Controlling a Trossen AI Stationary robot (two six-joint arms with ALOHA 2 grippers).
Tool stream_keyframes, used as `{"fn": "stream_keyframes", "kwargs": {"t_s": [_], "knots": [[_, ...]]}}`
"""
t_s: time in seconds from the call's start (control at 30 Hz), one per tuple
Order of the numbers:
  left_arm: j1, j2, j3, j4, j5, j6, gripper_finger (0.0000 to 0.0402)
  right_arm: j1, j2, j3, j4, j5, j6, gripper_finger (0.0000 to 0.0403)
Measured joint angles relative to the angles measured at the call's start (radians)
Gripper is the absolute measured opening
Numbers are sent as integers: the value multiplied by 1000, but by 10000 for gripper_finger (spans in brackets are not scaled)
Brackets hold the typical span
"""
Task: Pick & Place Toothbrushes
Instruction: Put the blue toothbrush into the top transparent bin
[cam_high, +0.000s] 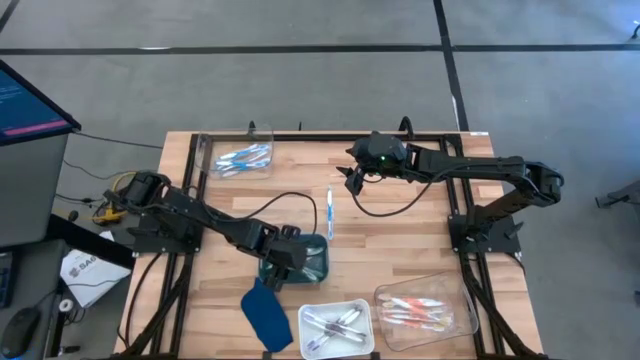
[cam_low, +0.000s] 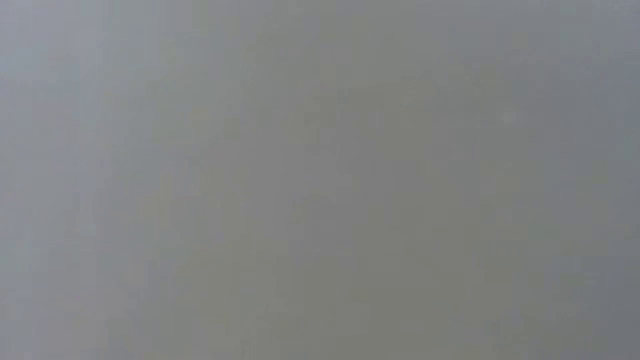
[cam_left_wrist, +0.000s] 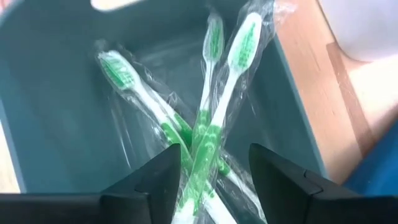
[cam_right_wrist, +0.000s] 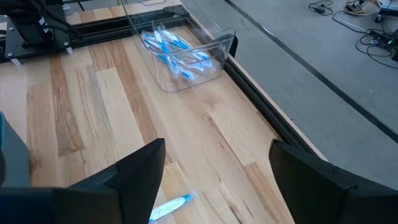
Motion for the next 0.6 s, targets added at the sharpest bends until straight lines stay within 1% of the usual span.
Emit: {"fn": "stream_keyframes", "kwargs": {"t_s": [0.17,0.37,0.6], "knots": [[-2,-7,0,-1,0,0,194,0,0,0,1,0,0,282],[-2,-36,0,2,1,0,195,0,0,0,-1,0,0,282],[-2,-146,0,15,-7,-7,194,0,0,0,-9,0,0,282]]}}
